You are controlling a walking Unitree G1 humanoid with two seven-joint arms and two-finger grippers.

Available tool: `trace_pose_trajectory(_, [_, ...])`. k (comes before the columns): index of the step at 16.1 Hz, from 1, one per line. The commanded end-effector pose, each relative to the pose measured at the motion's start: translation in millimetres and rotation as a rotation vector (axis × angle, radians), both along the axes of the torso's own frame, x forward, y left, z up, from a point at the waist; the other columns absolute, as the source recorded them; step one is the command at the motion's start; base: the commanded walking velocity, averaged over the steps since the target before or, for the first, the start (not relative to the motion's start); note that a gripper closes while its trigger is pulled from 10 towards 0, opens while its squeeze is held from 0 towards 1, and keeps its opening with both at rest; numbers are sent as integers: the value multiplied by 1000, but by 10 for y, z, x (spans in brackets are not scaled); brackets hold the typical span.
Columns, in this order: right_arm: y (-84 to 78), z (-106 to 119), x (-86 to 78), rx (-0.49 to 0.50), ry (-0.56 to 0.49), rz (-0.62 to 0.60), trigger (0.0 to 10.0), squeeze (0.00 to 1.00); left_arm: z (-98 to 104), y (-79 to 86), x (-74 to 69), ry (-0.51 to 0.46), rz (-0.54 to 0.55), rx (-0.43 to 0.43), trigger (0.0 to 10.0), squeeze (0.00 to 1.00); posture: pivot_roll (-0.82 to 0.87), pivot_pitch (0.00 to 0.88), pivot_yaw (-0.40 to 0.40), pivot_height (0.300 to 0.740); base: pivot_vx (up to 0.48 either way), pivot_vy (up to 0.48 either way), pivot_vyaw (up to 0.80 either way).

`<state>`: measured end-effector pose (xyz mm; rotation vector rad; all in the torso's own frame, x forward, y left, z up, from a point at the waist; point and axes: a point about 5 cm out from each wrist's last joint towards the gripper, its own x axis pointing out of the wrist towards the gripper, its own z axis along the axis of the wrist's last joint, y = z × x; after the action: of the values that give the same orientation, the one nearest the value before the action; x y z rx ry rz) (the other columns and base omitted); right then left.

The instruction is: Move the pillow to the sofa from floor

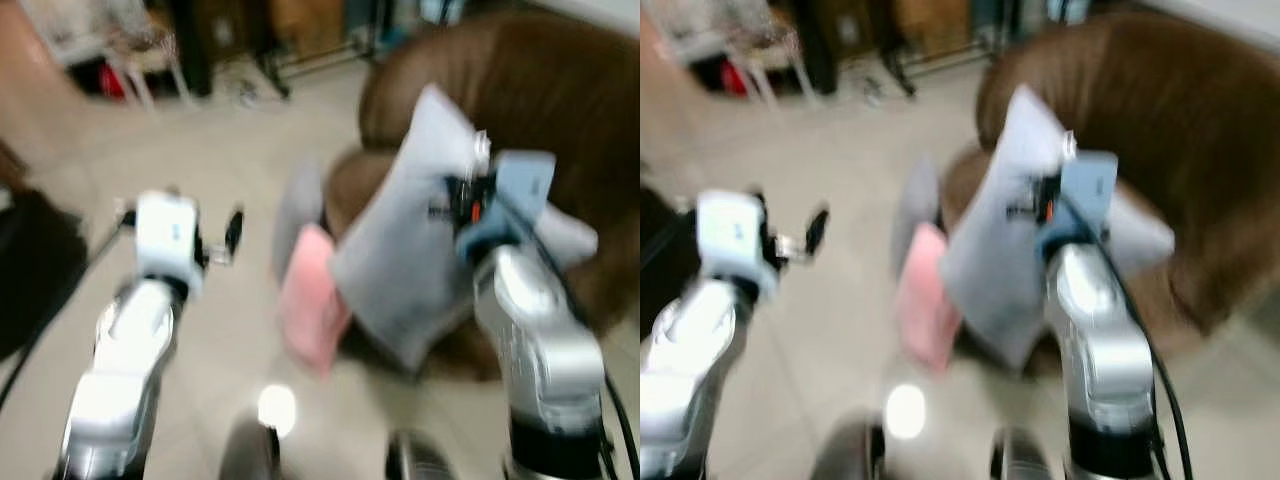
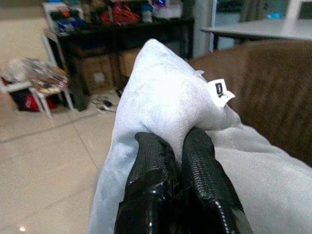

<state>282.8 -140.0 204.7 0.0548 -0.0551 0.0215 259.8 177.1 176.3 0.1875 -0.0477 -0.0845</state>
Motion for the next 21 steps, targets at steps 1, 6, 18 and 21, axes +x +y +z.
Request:
trace_pose_trajectory(1, [31, 120, -48, 8, -59, 11, 10000, 0, -1, 48, -35, 11, 22, -5, 10000, 0, -16, 0, 26, 730, 0, 0, 0])
trace_pose_trajectory(6, [59, 31, -87, 20, -21, 16, 10000, 0, 37, 119, -108, -30, 58, 58, 10000, 0, -8, 0, 24, 740, 0, 0, 0])
trace_pose_trajectory(18, [-2, -282, -167, -6, 53, -6, 10000, 0, -20, 137, -144, -31, -4, 99, 10000, 0, -12, 0, 30, 740, 153, 0, 0])
trace_pose_trajectory(21, [-25, -252, -131, -3, 45, -25, 10000, 0, 13, 159, -95, -42, 7, 94, 10000, 0, -18, 0, 33, 740, 312, 0, 0])
